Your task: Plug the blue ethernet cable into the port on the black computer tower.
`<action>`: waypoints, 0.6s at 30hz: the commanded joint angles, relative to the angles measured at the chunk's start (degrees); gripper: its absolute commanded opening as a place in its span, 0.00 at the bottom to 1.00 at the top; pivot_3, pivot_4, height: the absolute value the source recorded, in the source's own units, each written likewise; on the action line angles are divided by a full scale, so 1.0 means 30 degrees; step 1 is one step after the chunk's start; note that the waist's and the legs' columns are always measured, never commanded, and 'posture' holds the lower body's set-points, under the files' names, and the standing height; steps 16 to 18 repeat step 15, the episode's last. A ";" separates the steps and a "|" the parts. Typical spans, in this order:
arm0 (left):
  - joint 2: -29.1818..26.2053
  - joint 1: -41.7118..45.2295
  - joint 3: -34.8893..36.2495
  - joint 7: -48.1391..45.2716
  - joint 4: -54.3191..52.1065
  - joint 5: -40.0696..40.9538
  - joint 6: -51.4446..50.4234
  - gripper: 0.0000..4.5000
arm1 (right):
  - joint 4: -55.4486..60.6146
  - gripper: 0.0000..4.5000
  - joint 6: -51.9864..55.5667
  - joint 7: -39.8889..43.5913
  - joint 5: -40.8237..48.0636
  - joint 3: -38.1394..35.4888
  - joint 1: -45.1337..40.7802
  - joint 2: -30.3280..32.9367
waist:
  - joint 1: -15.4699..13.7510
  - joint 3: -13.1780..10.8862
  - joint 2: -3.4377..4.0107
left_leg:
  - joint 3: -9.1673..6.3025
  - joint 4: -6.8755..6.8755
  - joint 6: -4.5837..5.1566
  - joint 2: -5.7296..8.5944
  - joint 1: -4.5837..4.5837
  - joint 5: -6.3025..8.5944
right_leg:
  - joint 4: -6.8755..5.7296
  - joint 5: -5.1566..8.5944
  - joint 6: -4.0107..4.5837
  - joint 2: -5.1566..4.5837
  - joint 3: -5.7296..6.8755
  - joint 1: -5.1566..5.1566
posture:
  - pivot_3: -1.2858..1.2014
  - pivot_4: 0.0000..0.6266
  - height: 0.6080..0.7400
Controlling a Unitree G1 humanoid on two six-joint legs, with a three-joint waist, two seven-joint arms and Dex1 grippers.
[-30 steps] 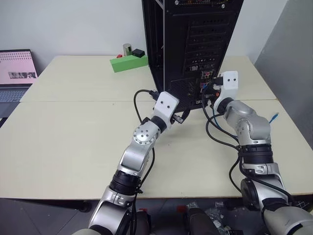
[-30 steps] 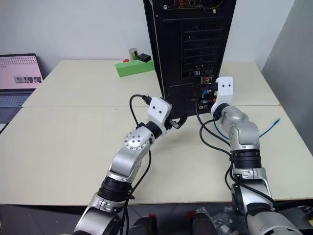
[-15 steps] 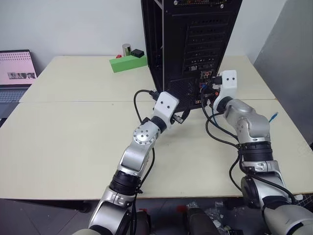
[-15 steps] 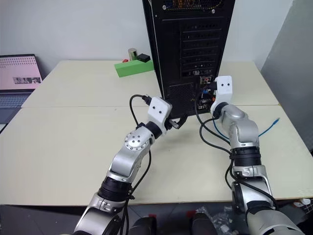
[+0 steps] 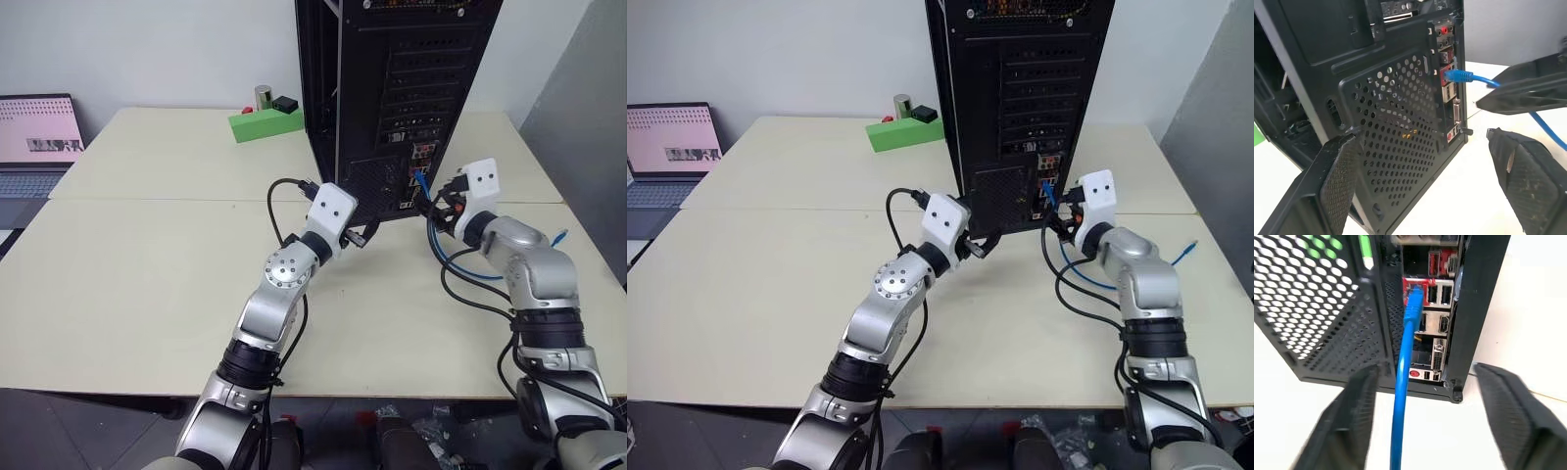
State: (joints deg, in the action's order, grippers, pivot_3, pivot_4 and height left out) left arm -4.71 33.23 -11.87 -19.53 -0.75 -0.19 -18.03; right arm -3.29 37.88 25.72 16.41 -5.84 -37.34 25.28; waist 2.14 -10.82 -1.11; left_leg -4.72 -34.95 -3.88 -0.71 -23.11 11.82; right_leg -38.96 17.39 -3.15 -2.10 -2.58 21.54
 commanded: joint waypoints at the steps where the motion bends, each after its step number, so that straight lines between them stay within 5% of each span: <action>1: -0.0616 0.0530 0.0193 -0.0595 -0.1245 0.0128 -0.0803 0.94 | 0.1941 0.93 -0.1753 0.2537 0.0904 -0.0643 0.0976 0.1318 | -0.0011 0.0000 -0.0001 | -0.0002 0.0000 0.0000 0.0000 -0.0001 0.0000 | 0.0002 0.0001 -0.0001 0.0000 0.0001 0.0001 | 0.52 0.24 1.00; 2: -0.0806 0.0541 0.0235 -0.0749 -0.1361 0.0173 -0.0979 0.94 | 0.2102 0.99 -0.2075 0.2912 0.0983 -0.0699 0.1228 0.1550 | -0.0027 0.0000 -0.0001 | -0.0002 0.0001 0.0000 0.0002 -0.0004 0.0000 | 0.0005 0.0001 -0.0002 0.0000 0.0003 0.0000 | 0.52 0.24 1.00; 8: -0.3036 0.0505 0.1030 -0.2806 -0.2786 0.1309 -0.2697 0.94 | 0.1915 0.99 -0.5427 0.6118 0.2193 -0.2242 0.2489 0.3045 | 0.0006 -0.0005 -0.0005 | 0.0002 0.0000 -0.0001 0.0001 0.0000 0.0000 | 0.0008 0.0002 -0.0003 0.0000 0.0001 -0.0002 | 0.52 0.24 1.00; 18: -0.4962 0.0377 0.2106 -0.4679 -0.4116 0.3187 -0.4614 0.94 | 0.0784 0.99 -0.5885 0.7107 0.3019 -0.3127 0.1894 0.3980 | 0.0016 -0.0006 -0.0008 | -0.0001 0.0000 -0.0001 -0.0002 0.0014 0.0000 | 0.0010 0.0003 -0.0002 -0.0002 0.0004 -0.0024 | 0.52 0.24 1.00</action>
